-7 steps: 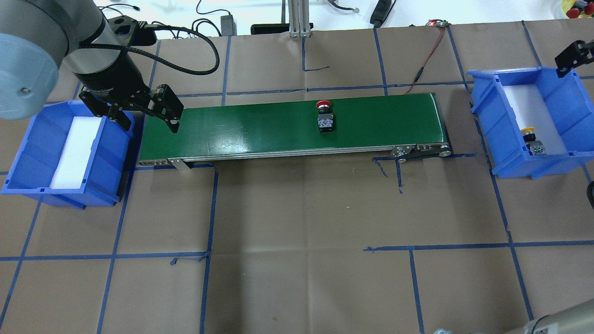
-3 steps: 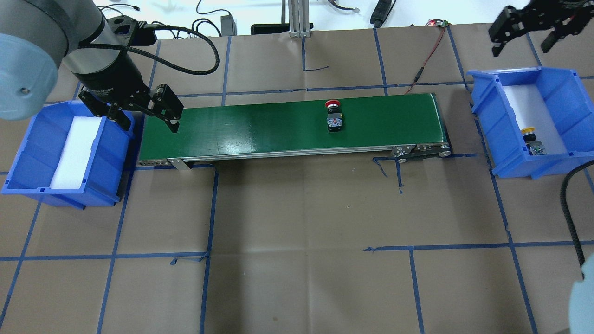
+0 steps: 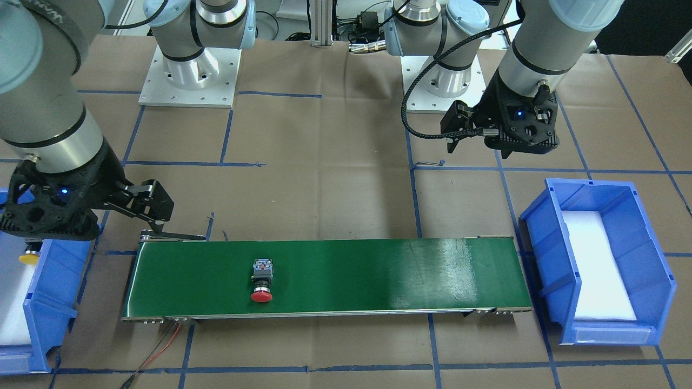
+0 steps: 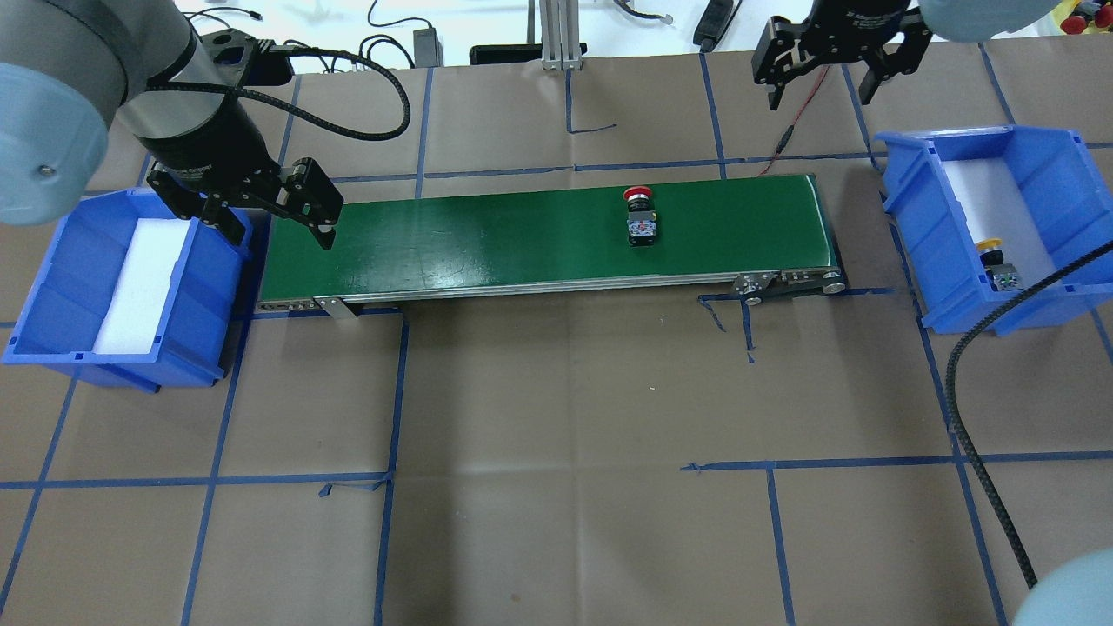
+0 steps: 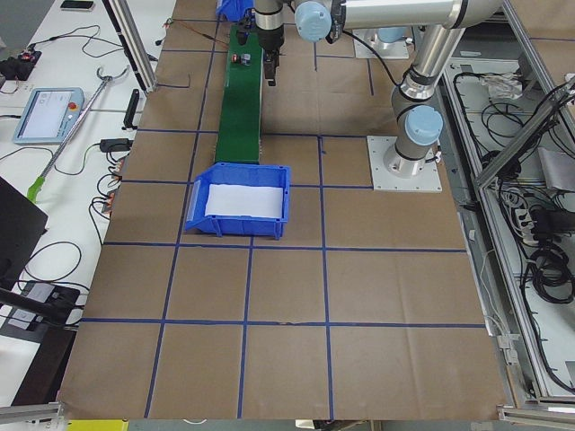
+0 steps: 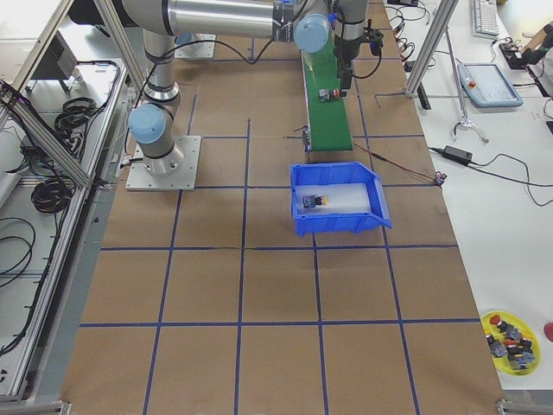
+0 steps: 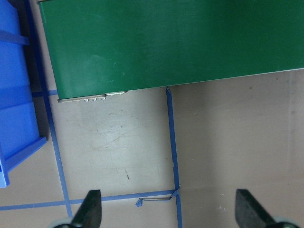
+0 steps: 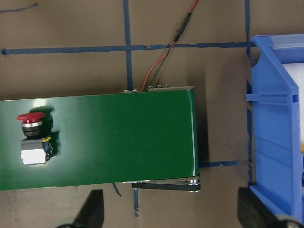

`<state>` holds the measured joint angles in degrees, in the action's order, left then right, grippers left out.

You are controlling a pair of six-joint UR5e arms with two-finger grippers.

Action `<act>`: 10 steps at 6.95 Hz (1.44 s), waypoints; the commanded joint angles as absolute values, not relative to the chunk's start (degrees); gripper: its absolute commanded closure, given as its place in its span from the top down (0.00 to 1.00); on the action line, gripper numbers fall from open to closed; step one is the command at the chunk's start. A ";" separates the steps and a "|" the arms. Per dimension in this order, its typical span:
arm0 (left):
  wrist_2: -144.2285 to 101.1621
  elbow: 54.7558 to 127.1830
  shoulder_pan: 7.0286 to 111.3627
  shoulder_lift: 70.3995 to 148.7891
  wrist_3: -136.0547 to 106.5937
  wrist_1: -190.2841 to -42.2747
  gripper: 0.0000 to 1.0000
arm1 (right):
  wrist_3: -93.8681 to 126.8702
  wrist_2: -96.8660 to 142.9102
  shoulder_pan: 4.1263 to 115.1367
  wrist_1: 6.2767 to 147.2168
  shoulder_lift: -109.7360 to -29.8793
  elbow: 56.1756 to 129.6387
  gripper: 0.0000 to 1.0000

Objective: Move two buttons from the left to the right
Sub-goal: 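Move the right gripper back over the belt toward the red button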

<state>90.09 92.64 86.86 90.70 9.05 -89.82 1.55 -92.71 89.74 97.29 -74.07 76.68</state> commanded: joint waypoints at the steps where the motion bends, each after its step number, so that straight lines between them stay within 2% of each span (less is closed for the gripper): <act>1: 90.09 92.64 86.92 90.70 9.05 -89.82 1.00 | 2.46 -92.11 91.05 99.39 -73.31 78.21 1.00; 4: 90.09 92.64 86.92 90.70 9.05 -89.82 1.00 | 2.46 -92.11 92.29 114.31 -71.46 86.64 1.00; 10: 90.09 92.64 86.92 90.70 9.05 -89.82 1.00 | 6.13 -89.57 92.72 117.60 -64.25 87.63 1.00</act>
<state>90.09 92.64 86.92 90.71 9.05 -89.82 4.29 -90.69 92.58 117.67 -64.93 87.59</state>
